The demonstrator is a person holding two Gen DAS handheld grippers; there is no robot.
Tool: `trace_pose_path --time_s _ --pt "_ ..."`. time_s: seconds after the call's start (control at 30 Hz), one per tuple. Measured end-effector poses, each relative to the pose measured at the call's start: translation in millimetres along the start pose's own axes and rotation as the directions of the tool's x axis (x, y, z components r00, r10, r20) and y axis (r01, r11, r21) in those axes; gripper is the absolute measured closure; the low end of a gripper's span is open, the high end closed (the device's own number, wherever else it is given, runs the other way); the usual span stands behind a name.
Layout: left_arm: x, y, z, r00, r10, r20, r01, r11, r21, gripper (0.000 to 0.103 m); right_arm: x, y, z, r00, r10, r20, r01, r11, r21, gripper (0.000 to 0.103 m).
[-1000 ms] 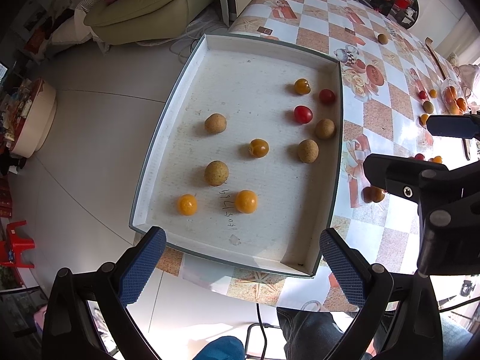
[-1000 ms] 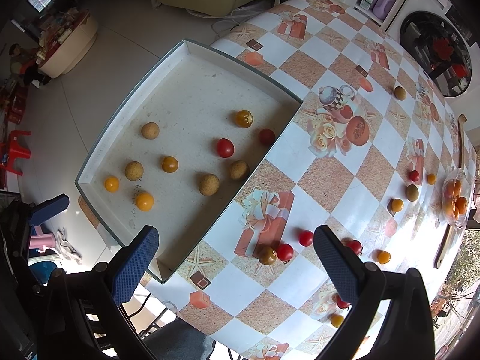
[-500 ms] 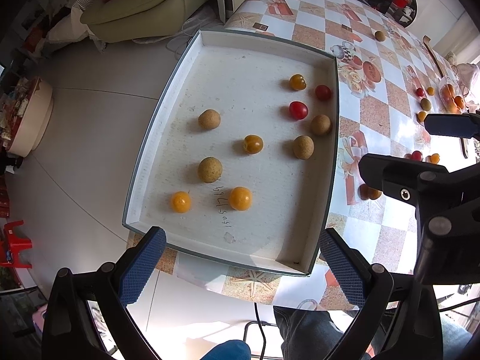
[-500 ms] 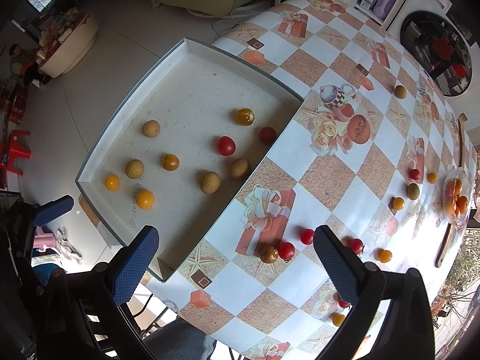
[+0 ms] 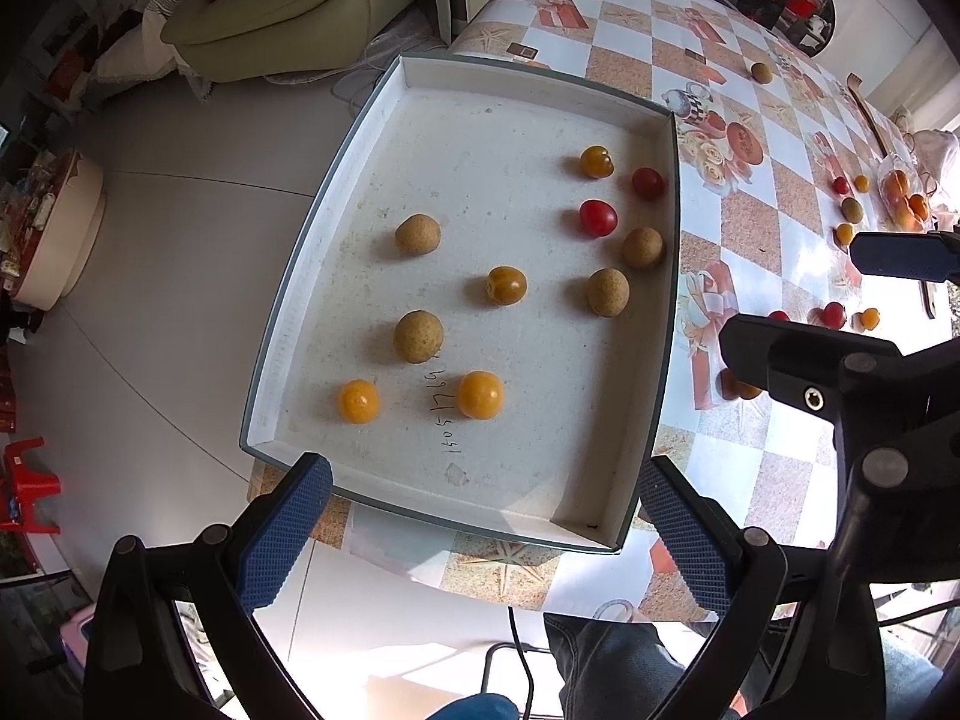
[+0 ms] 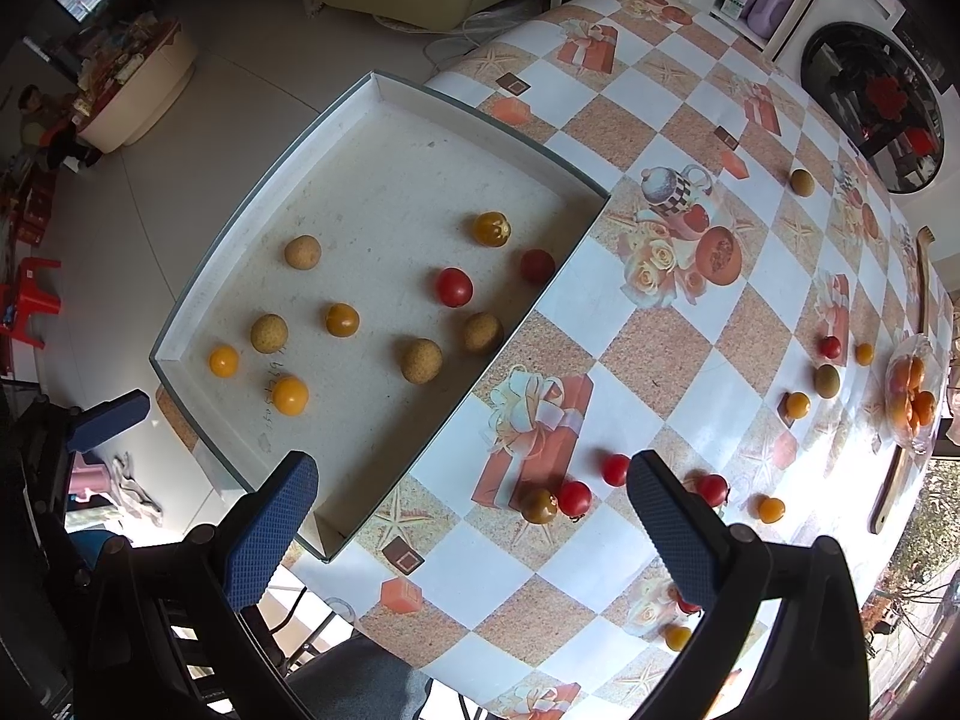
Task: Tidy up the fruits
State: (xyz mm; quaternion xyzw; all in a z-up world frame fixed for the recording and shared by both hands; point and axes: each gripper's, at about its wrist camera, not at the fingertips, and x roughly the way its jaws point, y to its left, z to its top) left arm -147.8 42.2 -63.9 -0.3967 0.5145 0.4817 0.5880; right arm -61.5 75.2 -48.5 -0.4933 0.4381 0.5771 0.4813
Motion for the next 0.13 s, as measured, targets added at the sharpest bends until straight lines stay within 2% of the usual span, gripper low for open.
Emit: trace_pose_path --time_s 0.13 --pt "-2.4 -0.4 1.4 1.0 -0.009 0.013 0.009 1.0 0.01 0.0 0.5 0.0 -0.5 1.0 -0.001 0.0 0.001 1.0 -0.001 0.0"
